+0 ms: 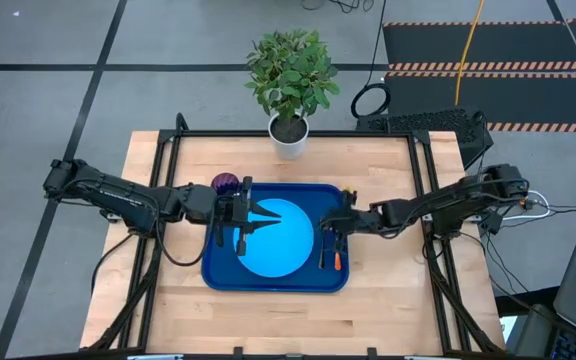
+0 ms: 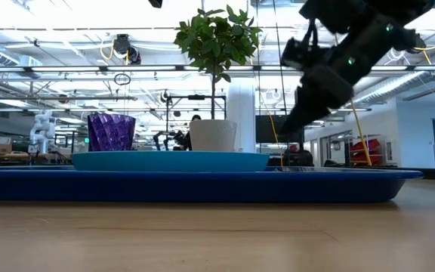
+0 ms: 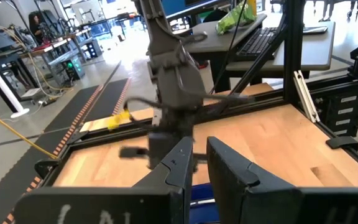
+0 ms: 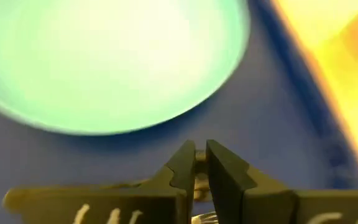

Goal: Pick and place plate/cup/fork/spoon on tray
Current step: Put the black spoon on the blue tray to the right of the light blue plate

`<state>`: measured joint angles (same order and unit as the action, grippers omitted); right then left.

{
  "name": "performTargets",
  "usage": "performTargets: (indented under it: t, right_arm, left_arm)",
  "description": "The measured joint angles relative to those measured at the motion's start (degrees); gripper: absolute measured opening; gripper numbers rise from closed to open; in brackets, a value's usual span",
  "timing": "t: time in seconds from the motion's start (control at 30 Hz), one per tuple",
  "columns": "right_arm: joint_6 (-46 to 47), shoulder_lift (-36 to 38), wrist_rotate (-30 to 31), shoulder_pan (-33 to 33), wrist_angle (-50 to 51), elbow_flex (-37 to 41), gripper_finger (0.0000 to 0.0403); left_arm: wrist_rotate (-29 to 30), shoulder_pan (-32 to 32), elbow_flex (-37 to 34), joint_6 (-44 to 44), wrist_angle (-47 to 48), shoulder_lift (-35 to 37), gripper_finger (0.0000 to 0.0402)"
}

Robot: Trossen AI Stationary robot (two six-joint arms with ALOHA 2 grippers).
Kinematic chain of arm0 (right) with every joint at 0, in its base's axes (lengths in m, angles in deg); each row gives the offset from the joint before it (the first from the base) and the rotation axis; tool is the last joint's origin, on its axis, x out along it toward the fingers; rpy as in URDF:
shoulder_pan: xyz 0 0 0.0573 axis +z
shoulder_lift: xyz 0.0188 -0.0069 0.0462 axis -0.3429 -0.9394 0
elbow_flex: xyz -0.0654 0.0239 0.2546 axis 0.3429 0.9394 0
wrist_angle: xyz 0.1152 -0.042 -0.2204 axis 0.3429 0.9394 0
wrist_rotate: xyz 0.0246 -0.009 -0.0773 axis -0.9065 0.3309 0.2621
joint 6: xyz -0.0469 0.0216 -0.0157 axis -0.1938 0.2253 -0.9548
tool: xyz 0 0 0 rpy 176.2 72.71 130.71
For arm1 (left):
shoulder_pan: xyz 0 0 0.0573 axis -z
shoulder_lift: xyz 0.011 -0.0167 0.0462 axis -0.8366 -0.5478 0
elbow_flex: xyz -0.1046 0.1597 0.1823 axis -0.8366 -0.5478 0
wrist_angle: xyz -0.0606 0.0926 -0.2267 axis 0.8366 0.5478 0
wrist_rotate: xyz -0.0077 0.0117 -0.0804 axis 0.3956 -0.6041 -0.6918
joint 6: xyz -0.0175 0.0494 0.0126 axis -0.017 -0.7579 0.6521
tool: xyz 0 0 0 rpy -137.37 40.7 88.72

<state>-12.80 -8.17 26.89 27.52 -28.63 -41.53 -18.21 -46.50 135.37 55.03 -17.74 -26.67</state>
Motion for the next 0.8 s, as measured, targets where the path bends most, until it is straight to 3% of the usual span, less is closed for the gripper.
performTargets:
  t: [0.13,0.37,0.47,0.7,0.8]
  right_arm:
    - [1.36,3.45,6.95,0.00,1.95,-0.04,0.0034]
    - [5.81,3.62,9.95,-0.07,11.13,0.00,0.0034]
    - [5.53,3.39,7.72,-0.39,11.58,0.47,0.0034]
    - [-1.85,3.44,-1.84,-2.77,-2.99,3.46,0.0034]
    - [-2.96,3.45,-4.46,-4.35,-4.18,3.96,0.0034]
  left_arm:
    - [-0.02,-0.01,0.00,0.05,0.04,0.00,0.0051]
    - [-0.02,0.02,0.00,0.35,3.21,0.01,0.0051]
    - [0.07,0.02,0.00,0.26,7.33,1.19,0.0051]
    - [3.19,0.39,0.07,4.10,19.10,6.47,0.0051]
    - [3.30,0.69,0.07,6.30,24.02,8.24,0.0051]
